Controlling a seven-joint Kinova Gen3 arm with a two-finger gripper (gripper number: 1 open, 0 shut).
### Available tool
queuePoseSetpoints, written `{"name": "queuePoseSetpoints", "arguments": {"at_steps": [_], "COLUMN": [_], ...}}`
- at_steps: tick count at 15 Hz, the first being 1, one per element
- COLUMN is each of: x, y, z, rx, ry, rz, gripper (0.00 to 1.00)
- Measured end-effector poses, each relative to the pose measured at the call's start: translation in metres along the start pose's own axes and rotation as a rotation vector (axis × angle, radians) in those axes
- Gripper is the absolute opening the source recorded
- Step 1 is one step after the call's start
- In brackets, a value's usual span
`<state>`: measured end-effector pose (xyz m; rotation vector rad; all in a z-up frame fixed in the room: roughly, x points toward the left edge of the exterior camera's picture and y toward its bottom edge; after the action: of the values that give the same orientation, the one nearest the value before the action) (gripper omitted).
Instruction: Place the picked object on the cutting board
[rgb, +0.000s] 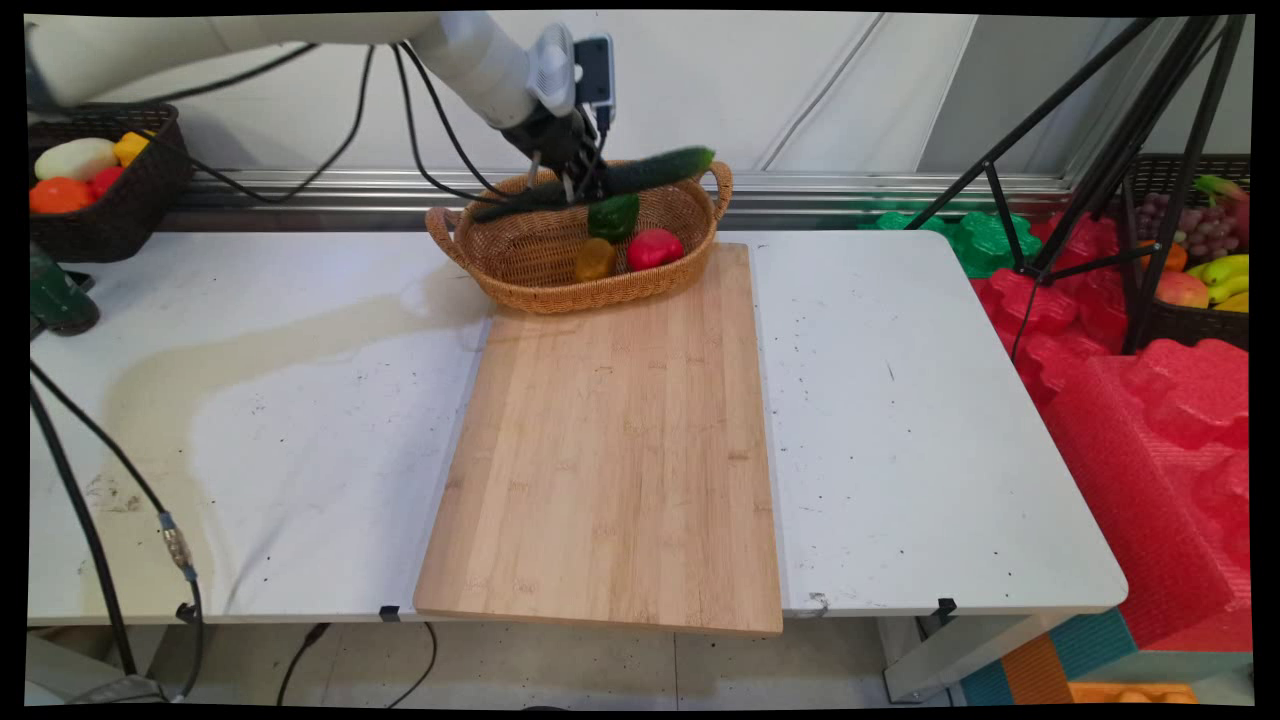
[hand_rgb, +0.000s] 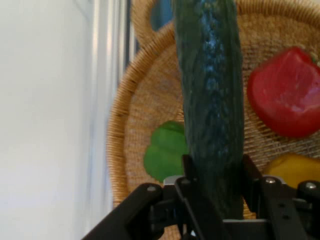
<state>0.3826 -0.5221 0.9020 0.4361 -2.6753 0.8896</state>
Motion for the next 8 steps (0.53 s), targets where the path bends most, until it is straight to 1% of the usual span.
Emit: {"name": "queuePoseSetpoints", "arguments": {"at_steps": [2,4,6,8], "x": [0.006,0.013,0.019,0.023], "y": [0.004,0.012,0.024,0.040], "z": [-0.029,-0.061,-0.087,-0.110], "rx": [0.037,0.060,0.062,0.042], "ry": [0.023,0.054,0.079,0.094], "rz": [0.016,0.027,0.028,0.021], "gripper": [0.00,0.00,0.00,0.00]}}
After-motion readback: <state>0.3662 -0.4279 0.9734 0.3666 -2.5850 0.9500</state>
